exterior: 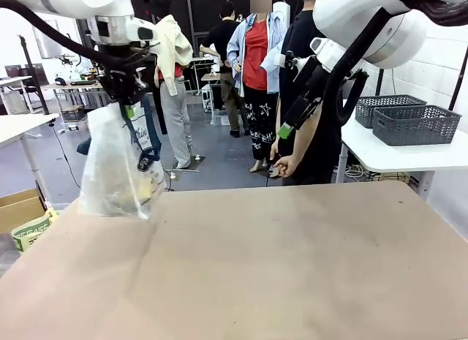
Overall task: Transfer purchased items from the store into the shopping bag.
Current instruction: Move the Reusable shopping bag to the right side of the table.
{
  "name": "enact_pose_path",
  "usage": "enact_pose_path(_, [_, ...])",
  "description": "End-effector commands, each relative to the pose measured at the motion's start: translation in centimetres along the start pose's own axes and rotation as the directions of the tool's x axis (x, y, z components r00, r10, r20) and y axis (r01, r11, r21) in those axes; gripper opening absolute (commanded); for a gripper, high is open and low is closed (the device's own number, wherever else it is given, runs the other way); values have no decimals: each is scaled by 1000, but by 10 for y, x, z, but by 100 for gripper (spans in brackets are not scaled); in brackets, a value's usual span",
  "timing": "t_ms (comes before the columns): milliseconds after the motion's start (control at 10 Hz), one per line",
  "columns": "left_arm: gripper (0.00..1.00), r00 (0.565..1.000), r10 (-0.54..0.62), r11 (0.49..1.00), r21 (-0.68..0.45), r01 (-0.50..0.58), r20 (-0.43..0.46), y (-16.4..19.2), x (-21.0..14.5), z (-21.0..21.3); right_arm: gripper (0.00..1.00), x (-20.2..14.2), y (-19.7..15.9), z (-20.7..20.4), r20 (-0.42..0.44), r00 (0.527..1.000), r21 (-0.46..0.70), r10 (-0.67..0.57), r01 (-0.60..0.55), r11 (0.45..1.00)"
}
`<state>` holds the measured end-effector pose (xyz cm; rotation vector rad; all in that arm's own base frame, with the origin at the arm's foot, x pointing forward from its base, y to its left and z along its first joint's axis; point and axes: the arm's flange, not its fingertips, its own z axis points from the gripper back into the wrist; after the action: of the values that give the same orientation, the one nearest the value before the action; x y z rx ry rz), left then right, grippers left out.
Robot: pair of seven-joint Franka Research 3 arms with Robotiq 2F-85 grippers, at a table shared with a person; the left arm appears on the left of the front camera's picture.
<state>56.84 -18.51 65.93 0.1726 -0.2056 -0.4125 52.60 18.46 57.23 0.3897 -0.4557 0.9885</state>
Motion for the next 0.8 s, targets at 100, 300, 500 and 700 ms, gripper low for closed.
enact_pose_path(100, [0,996,23,1000,-1,-23,87,38,-28,-20,100,1,0,-1,-3,1000,6,-9,9,1000])
enact_pose_path(300, [0,988,34,999,-12,-32,148,64,-42,-35,100,1,0,-1,-3,1000,6,-9,9,1000])
enact_pose_path(500, [0,979,18,1000,-14,-15,205,80,-47,-46,100,1,0,-1,-3,1000,6,-9,9,1000])
enact_pose_path(700, [0,979,-5,1000,-20,9,203,90,-56,-56,100,1,0,-1,-3,1000,6,-9,9,1000])
